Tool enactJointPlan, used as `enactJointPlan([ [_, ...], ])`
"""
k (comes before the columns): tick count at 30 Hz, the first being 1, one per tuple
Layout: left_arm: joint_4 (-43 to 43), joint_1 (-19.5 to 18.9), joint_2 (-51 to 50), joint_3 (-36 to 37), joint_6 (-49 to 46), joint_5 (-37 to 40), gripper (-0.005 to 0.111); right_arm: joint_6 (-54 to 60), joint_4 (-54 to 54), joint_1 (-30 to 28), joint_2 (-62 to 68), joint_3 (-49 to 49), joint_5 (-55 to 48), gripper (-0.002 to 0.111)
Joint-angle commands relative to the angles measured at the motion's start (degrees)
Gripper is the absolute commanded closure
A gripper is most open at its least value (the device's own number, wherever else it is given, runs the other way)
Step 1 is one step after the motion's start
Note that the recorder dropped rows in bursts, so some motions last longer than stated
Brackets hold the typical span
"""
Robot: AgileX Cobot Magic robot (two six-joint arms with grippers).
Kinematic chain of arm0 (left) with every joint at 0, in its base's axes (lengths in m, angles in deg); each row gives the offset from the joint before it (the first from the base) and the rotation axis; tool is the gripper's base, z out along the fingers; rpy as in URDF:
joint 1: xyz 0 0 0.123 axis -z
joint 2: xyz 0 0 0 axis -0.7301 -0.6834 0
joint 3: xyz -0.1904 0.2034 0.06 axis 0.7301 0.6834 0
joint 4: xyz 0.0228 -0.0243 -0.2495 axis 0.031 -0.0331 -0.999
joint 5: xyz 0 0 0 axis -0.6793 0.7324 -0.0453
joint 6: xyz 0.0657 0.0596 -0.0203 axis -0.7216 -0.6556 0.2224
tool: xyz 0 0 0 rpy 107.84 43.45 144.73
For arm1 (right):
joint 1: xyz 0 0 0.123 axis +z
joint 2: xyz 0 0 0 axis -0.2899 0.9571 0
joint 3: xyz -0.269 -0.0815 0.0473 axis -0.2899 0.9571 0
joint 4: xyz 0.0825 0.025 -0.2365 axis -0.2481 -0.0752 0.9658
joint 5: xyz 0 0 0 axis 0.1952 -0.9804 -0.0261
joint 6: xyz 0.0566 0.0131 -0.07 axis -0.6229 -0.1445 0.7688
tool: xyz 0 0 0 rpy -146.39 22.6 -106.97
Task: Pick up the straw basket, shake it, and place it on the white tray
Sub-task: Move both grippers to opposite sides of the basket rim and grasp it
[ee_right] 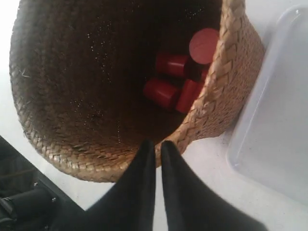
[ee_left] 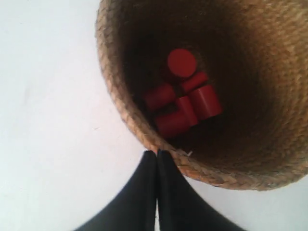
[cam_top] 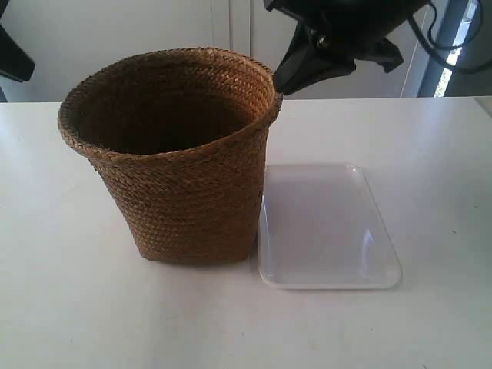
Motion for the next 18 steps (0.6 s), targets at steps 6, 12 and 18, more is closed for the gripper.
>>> enactJointPlan([
  [6, 1.63, 0.4, -1.02, -0.24, 3.96, -1.91, 0.06, 2.58, -4.65, 0.0, 0.5, -1.49, -0.17, 0.068],
  [12, 1.63, 0.4, -4.97, -0.24, 4.55, -1.66, 0.038, 2.48, -2.81, 0.0, 1.92, -1.49, -0.17, 0.044],
  [18, -2.63, 0.4, -6.93, -0.24, 4.55, -3.39, 0.038, 2.08, -0.59, 0.0, 4.05, -1.49, -0.17, 0.044],
])
